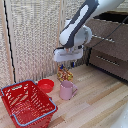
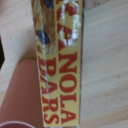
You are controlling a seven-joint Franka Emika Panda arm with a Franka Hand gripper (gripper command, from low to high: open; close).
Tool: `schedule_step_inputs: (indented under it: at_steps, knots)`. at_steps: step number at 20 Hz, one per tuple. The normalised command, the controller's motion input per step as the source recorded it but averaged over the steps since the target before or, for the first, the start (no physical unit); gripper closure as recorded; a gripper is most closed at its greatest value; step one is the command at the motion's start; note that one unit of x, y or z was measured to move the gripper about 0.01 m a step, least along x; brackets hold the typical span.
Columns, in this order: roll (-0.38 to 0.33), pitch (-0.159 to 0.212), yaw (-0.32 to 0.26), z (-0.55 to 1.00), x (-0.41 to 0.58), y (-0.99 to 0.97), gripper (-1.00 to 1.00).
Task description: Meticulously direct the gripper system near the nourishment stick. Grapple the nourishment stick firmly with the gripper system. Progress with the gripper system grasping the stick toward the storage box. Tenderly permit the nourishment stick to descend into the box.
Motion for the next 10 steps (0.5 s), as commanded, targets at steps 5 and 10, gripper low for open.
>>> schedule_step_inputs:
  at_steps: [5, 10]
  knots:
    - [-0.031, 0.0, 0.03, -0.36, 0.325, -0.05, -1.0]
    - [-0.017, 0.007, 0.088, -0.25, 0.31, -0.17, -1.0]
